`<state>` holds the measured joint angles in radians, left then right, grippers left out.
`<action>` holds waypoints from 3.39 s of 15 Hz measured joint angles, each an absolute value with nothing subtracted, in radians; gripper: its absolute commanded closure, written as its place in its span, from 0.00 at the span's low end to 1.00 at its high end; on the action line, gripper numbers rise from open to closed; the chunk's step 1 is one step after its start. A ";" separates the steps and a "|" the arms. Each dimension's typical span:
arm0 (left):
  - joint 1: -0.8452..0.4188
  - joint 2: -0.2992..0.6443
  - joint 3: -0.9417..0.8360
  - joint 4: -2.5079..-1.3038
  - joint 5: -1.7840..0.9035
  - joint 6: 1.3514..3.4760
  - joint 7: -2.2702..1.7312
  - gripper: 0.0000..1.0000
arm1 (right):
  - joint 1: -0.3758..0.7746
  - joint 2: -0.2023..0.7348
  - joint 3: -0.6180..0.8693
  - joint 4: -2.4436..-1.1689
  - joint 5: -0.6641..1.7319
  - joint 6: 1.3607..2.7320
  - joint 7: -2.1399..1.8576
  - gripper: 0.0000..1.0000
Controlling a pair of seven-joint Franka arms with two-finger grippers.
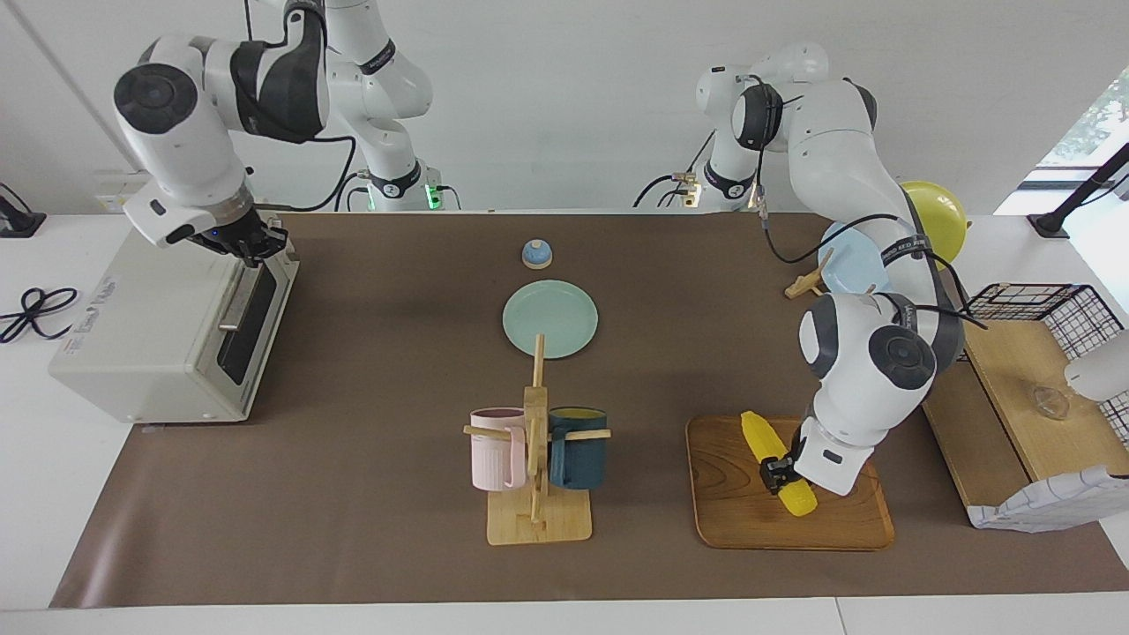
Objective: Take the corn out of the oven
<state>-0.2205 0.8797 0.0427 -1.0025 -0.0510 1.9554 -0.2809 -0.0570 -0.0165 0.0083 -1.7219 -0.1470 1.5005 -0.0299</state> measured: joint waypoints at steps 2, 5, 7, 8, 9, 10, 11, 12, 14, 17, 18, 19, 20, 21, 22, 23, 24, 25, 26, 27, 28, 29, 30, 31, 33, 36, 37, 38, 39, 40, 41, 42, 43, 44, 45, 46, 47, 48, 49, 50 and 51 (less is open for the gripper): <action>-0.220 0.895 0.043 -1.002 -0.051 1.967 -0.281 1.00 | -0.051 -0.009 0.011 -1.636 -0.089 1.441 -0.029 0.98; -0.219 0.896 0.045 -0.999 -0.051 1.969 -0.281 1.00 | -0.042 0.017 0.012 -1.565 0.003 1.423 -0.024 0.67; -0.219 0.896 0.045 -0.999 -0.051 1.971 -0.281 1.00 | -0.041 0.030 0.013 -1.553 0.012 1.423 -0.007 0.00; -0.219 0.896 0.045 -0.999 -0.051 1.972 -0.281 1.00 | -0.041 0.033 0.013 -1.551 0.014 1.423 0.001 0.00; -0.219 0.896 0.045 -0.999 -0.051 1.974 -0.281 1.00 | -0.041 0.034 0.013 -1.549 0.014 1.424 0.008 0.00; -0.219 0.896 0.045 -0.999 -0.051 1.974 -0.281 1.00 | -0.041 0.035 0.013 -1.546 0.014 1.425 0.010 0.00; -0.219 0.896 0.045 -0.999 -0.051 1.974 -0.281 0.84 | -0.041 0.035 0.013 -1.544 0.014 1.425 0.012 0.00; -0.219 0.896 0.046 -0.999 -0.051 1.974 -0.281 0.01 | -0.041 0.035 0.013 -1.544 0.015 1.425 0.013 0.00; -0.219 0.894 0.047 -0.997 -0.051 1.973 -0.281 0.00 | -0.041 0.035 0.013 -1.544 0.016 1.425 0.015 0.00; -0.219 0.880 0.047 -0.988 -0.051 1.954 -0.281 0.00 | -0.041 0.035 0.013 -1.545 0.018 1.425 0.015 0.00; -0.219 0.869 0.047 -0.988 -0.051 1.938 -0.281 0.00 | -0.041 0.035 0.013 -1.545 0.018 1.424 0.015 0.00; -0.219 0.858 0.047 -0.988 -0.051 1.924 -0.281 0.00 | -0.041 0.035 0.013 -1.546 0.018 1.424 0.015 0.00; -0.219 0.844 0.047 -0.987 -0.051 1.906 -0.281 0.00 | -0.042 0.035 0.013 -1.546 0.018 1.424 0.015 0.00; -0.219 0.827 0.047 -0.987 -0.051 1.879 -0.281 0.00 | -0.043 0.035 0.012 -1.546 0.018 1.424 0.015 0.00; -0.220 0.804 0.047 -0.987 -0.051 1.848 -0.281 0.00 | -0.043 0.035 0.012 -1.546 0.018 1.424 0.015 0.00; -0.219 0.773 0.047 -0.989 -0.051 1.815 -0.281 0.00 | -0.043 0.035 0.012 -1.546 0.018 1.424 0.015 0.00; -0.219 0.733 0.048 -1.000 -0.051 1.775 -0.281 0.00 | -0.043 0.034 0.012 -1.546 0.018 1.424 0.015 0.00; -0.220 0.681 0.047 -1.026 -0.051 1.742 -0.281 0.00 | -0.043 0.033 0.012 -1.546 0.018 1.424 0.015 0.00; -0.220 0.619 0.047 -1.068 -0.051 1.717 -0.281 0.00 | -0.042 0.030 0.012 -1.546 0.019 1.423 0.015 0.00; -0.221 0.553 0.047 -1.119 -0.051 1.695 -0.282 0.00 | -0.038 0.024 0.012 -1.546 0.019 1.423 0.015 0.00; -0.221 0.491 0.048 -1.171 -0.051 1.673 -0.283 0.00 | -0.030 0.015 0.012 -1.548 0.019 1.423 0.015 0.00; -0.221 0.436 0.048 -1.215 -0.051 1.649 -0.283 0.00 | -0.023 0.006 0.011 -1.550 0.019 1.423 0.016 0.00; -0.221 0.391 0.048 -1.248 -0.050 1.622 -0.283 0.00 | -0.016 -0.004 0.009 -1.552 0.019 1.423 0.017 0.00; -0.221 0.353 0.048 -1.269 -0.050 1.591 -0.284 0.00 | -0.009 -0.011 0.005 -1.554 0.019 1.423 0.017 0.00; -0.221 0.290 0.048 -1.291 -0.050 1.517 -0.284 0.00 | 0.005 -0.018 -0.010 -1.558 0.019 1.424 0.018 0.00; -0.222 0.212 0.048 -1.301 -0.050 1.397 -0.285 0.00 | 0.006 -0.018 -0.024 -1.563 0.019 1.425 0.018 0.00; -0.222 0.187 0.048 -1.310 -0.050 1.370 -0.285 0.00 | 0.004 -0.018 -0.028 -1.565 0.019 1.425 0.018 0.00; -0.222 0.159 0.047 -1.326 -0.050 1.353 -0.285 0.00 | 0.001 -0.018 -0.031 -1.568 0.019 1.425 0.018 0.00; -0.223 0.130 0.047 -1.350 -0.050 1.343 -0.285 0.00 | -0.005 -0.018 -0.032 -1.571 0.019 1.425 0.018 0.00; -0.223 0.099 0.045 -1.378 -0.050 1.337 -0.286 0.00 | -0.010 -0.017 -0.034 -1.574 0.019 1.425 0.018 0.00; -0.222 0.064 0.041 -1.416 -0.050 1.335 -0.286 0.00 | -0.012 -0.017 -0.035 -1.576 0.019 1.425 0.018 0.00; -0.219 0.027 0.030 -1.461 -0.050 1.335 -0.287 0.00 | -0.013 -0.017 -0.035 -1.577 0.019 1.425 0.018 0.00; -0.208 -0.009 0.012 -1.509 -0.050 1.338 -0.291 0.00 | -0.013 -0.017 -0.035 -1.577 0.019 1.425 0.018 0.00; -0.188 -0.040 -0.012 -1.553 -0.049 1.343 -0.294 0.00 | -0.013 -0.017 -0.035 -1.578 0.019 1.425 0.018 0.00; -0.169 -0.064 -0.033 -1.590 -0.048 1.356 -0.295 0.00 | -0.013 -0.017 -0.035 -1.578 0.019 1.425 0.018 0.00; -0.152 -0.079 -0.046 -1.618 -0.048 1.374 -0.295 0.00 | -0.013 -0.017 -0.035 -1.578 0.019 1.425 0.018 0.00; -0.137 -0.087 -0.056 -1.637 -0.048 1.390 -0.295 0.00 | -0.013 -0.017 -0.035 -1.578 0.019 1.425 0.018 0.00; -0.115 -0.089 -0.075 -1.648 -0.048 1.406 -0.295 0.00 | -0.013 -0.017 -0.035 -1.578 0.019 1.425 0.018 0.00; -0.083 -0.088 -0.105 -1.656 -0.048 1.426 -0.295 0.00 | -0.013 -0.017 -0.035 -1.578 0.019 1.425 0.018 0.00; -0.053 -0.084 -0.136 -1.660 -0.048 1.440 -0.295 0.00 | -0.013 -0.017 -0.035 -1.578 0.019 1.425 0.018 0.00; -0.041 -0.076 -0.153 -1.659 -0.048 1.442 -0.295 0.00 | -0.013 -0.017 -0.035 -1.578 0.019 1.425 0.018 0.00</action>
<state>-0.0409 -0.0764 -0.1531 -1.6588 -0.0480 1.4420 -0.2954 -0.0135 -0.0173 -0.0351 -1.5780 0.0187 1.4252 0.0177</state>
